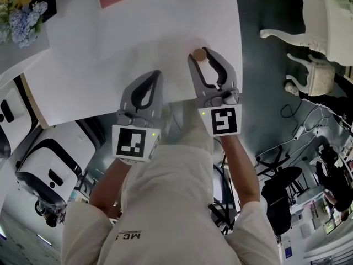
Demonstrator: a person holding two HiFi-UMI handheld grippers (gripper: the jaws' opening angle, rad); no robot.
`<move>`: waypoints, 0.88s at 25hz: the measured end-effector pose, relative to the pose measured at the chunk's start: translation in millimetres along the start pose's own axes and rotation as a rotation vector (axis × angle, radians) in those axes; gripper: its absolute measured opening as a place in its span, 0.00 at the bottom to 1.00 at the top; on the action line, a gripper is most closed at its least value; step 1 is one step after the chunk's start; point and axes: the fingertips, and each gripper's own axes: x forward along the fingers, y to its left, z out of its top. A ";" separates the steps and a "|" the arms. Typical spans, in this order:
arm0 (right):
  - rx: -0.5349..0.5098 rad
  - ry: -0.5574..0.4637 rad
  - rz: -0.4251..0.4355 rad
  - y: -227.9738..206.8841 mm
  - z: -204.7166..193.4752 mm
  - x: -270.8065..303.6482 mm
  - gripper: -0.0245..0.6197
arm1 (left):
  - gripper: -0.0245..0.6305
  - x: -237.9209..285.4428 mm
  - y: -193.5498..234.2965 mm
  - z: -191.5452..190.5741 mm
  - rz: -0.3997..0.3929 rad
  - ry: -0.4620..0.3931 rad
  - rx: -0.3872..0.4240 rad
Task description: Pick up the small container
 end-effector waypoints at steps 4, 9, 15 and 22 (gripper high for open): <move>0.012 0.004 0.018 -2.5 24.0 -14.8 0.23 | 0.04 -9.6 -10.3 21.4 0.012 -0.037 -0.002; -0.007 0.004 0.030 1.7 54.1 -30.2 0.23 | 0.04 -23.2 -18.8 42.7 0.006 -0.068 -0.009; -0.023 0.008 0.050 6.5 86.7 -45.6 0.23 | 0.04 -42.6 -20.7 64.0 0.019 -0.100 0.002; -0.056 0.014 0.071 8.3 123.4 -65.8 0.23 | 0.04 -69.7 -25.4 89.5 0.043 -0.137 -0.005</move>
